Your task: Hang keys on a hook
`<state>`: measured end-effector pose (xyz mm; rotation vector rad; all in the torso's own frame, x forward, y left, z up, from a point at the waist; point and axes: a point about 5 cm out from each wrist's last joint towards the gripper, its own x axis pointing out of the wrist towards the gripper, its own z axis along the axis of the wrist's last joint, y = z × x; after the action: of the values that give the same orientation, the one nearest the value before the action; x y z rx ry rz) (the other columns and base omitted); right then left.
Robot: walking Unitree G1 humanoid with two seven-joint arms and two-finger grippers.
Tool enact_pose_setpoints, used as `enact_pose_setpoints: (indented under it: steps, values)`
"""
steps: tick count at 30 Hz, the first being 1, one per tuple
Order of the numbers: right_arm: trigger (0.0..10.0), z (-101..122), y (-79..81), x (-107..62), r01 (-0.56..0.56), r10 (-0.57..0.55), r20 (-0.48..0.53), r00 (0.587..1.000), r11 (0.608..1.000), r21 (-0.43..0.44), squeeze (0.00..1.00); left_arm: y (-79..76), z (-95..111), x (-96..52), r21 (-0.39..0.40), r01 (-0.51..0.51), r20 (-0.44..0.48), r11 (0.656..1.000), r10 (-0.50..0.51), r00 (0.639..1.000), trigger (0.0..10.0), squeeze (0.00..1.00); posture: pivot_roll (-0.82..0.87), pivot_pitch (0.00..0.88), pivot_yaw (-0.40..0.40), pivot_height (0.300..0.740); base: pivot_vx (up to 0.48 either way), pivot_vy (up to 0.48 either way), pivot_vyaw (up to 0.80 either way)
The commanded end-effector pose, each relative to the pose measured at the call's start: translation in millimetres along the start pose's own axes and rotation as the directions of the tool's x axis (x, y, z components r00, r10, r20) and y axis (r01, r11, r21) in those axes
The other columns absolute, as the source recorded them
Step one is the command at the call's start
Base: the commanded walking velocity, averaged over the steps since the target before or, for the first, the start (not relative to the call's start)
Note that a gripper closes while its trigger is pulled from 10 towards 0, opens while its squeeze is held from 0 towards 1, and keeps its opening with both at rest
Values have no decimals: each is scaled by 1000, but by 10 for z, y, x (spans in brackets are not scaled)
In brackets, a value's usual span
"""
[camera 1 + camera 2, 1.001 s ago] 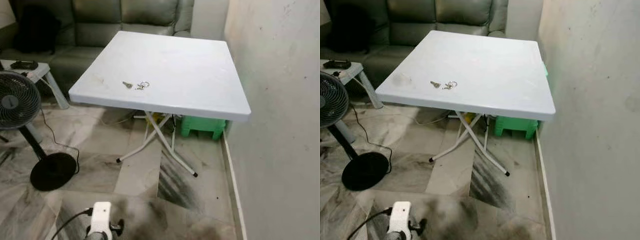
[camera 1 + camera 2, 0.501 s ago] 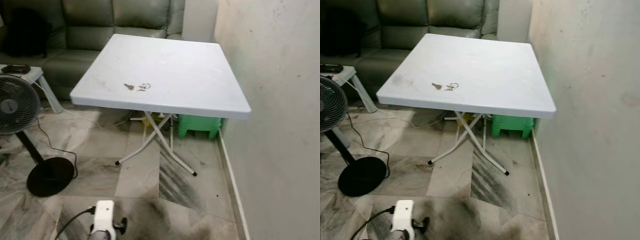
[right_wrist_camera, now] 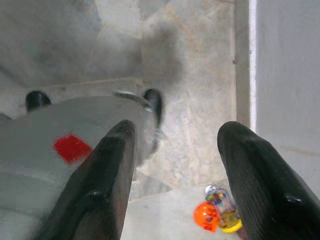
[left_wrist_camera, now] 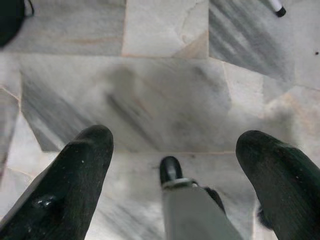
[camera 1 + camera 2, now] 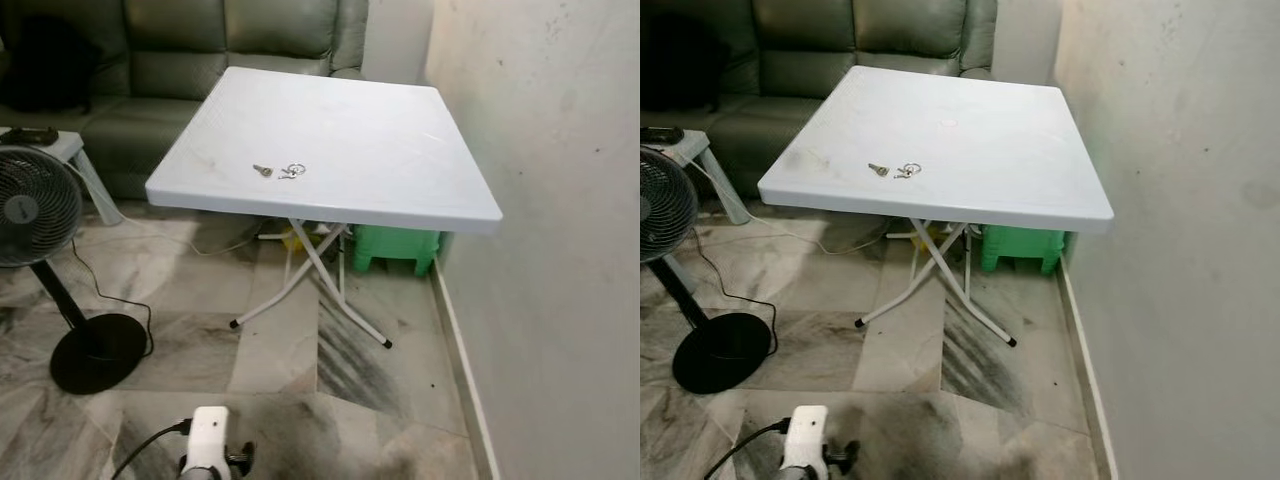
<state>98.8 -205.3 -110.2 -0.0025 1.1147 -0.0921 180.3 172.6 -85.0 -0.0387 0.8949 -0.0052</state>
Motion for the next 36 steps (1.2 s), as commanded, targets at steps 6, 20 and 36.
enact_pose_setpoints:
  steps: [6, 20, 36]
  values:
    - [10000, 6, 118, 15, -23, 22, -16, 1000, 1000, -9, 0, -69, -21, 3, -8, 12, -7, 1000, -12, 1000, 10000, 0, 4, 0, -11, 740, 0, 480, 0]
    - [10000, -64, -25, -14, -6, 6, -27, 1000, 1000, -5, 0, -61, -20, 2, -12, 10, -5, 1000, -10, 1000, 10000, 0, 3, 0, -7, 740, 0, 480, 0]
    - [10000, 6, -54, -10, -8, 8, 17, 1000, 1000, -5, 0, -74, 211, 42, -41, 13, 87, 999, -10, 996, 10000, 0, 8, 0, -7, 740, 0, 205, 0]
